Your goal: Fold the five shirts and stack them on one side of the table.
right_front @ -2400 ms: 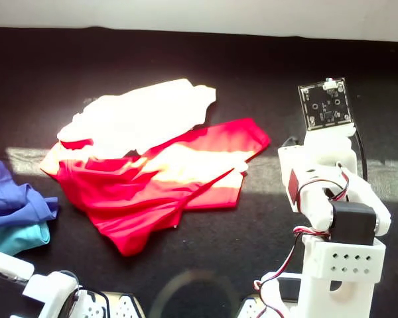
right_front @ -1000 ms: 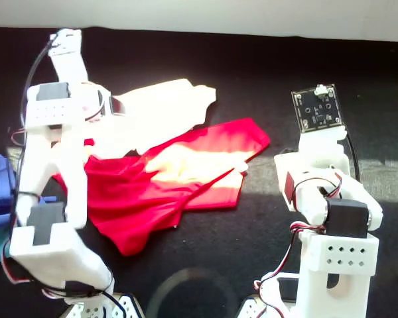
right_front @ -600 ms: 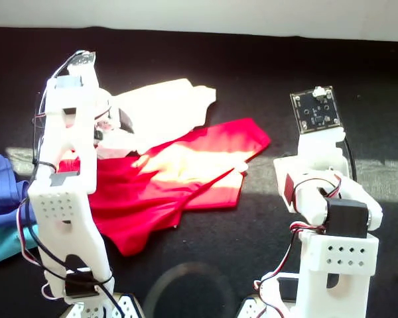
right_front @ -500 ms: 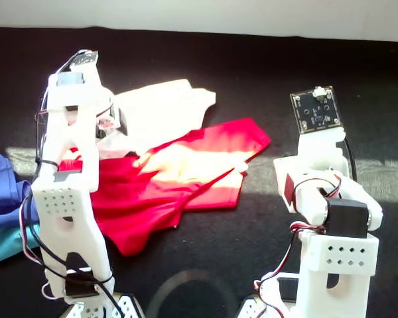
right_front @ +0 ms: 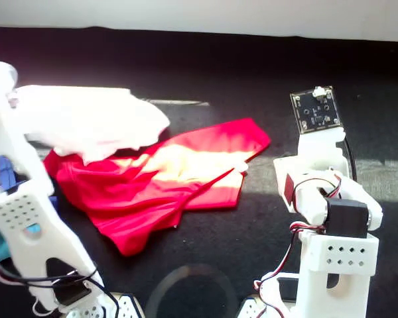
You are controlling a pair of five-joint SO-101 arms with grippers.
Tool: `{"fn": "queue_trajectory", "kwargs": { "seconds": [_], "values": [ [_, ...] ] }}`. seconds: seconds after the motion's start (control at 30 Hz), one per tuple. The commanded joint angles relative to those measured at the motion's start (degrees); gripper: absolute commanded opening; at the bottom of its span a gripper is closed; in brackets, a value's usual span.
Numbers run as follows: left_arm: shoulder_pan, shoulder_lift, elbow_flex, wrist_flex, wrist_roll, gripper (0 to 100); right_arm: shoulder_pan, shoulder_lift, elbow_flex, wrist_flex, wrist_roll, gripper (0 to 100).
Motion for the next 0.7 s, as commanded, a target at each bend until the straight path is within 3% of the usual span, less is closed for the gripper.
{"fn": "queue_trajectory", "kwargs": {
  "seconds": [0.0,0.17,0.33,0.67],
  "values": [
    [-10.24,-7.43,-10.33,0.35,-6.07,1,-0.22,0.13,0.04,0.13,0.26,22.3],
    [-21.76,-12.53,-15.52,0.26,-16.26,1,-0.22,0.31,0.04,0.13,0.26,22.3],
    [-31.43,-15.60,-15.34,0.26,-21.89,1,-0.22,0.57,0.13,0.13,0.26,22.3],
    [-36.88,-6.11,-15.25,0.53,-33.85,1,-0.22,0.22,1.80,0.22,0.26,22.3]
  ]
}}
